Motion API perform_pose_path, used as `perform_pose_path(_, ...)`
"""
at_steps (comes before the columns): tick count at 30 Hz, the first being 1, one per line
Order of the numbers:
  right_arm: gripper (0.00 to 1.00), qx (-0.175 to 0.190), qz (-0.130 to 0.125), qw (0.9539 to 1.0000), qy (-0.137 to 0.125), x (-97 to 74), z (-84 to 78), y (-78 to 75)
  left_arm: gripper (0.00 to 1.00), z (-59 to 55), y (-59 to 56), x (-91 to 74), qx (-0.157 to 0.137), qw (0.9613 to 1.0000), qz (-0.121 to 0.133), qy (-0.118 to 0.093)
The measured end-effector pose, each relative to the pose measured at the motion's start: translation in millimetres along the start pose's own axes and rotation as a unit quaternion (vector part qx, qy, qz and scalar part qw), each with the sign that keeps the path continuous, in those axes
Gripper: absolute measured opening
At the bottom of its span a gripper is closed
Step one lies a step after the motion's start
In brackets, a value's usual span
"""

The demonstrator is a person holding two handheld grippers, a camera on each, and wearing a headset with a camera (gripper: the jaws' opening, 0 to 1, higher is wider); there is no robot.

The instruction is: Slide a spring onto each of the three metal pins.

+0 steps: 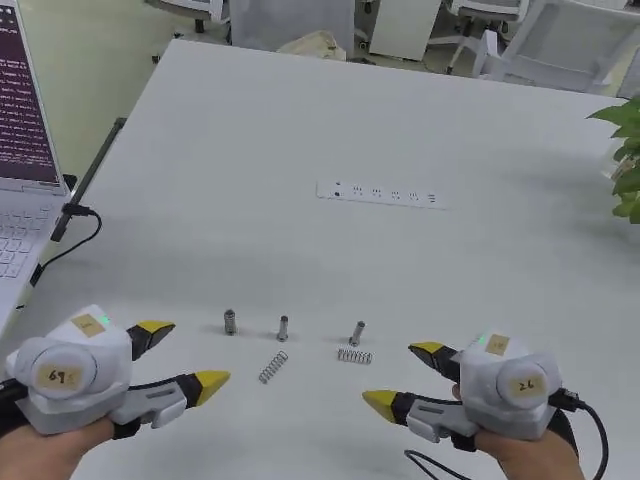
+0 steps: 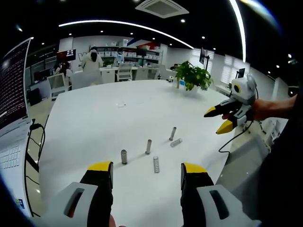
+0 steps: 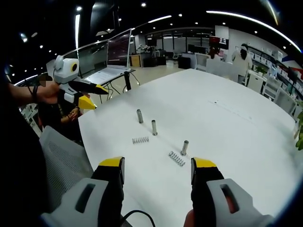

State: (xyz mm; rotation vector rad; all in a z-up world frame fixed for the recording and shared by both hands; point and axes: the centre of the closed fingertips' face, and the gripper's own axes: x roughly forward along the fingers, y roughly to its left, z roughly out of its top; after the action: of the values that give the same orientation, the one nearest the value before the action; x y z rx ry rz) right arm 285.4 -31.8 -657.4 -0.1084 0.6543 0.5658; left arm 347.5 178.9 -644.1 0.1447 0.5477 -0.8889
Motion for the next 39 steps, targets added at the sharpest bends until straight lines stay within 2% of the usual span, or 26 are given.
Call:
perform_pose_path(6, 0.55, 0.007, -0.008, 0.9999, 0.001, -6.9, -5.6, -4.1, 0.53, -1.9, -7.9, 3.3, 0.001, 0.9999, -0.008, 0.007)
perform_pose_path(13, 0.55, 0.015, -0.013, 0.9998, 0.001, -13.8, -11.7, -2.9, 0.53, -8.4, -12.5, 12.1, -0.007, 0.9998, -0.017, 0.011)
perform_pose_path(18, 0.56, 0.018, -0.013, 0.9997, 0.004, -16.3, -14.7, -1.4, 0.52, -13.3, -14.4, 19.0, 0.000, 0.9995, -0.023, 0.021)
perform_pose_path(22, 0.55, 0.019, -0.014, 0.9997, 0.005, -17.2, -15.9, -2.3, 0.52, -13.5, -12.3, 26.1, 0.001, 0.9994, -0.026, 0.023)
perform_pose_path(32, 0.56, 0.018, -0.018, 0.9997, 0.005, -21.8, -16.7, -9.2, 0.50, -12.6, -16.3, 50.9, 0.000, 0.9988, -0.040, 0.030)
perform_pose_path(39, 0.56, 0.021, -0.023, 0.9995, 0.007, -26.9, -19.6, -14.8, 0.49, -18.7, -15.7, 66.6, -0.002, 0.9984, -0.044, 0.035)
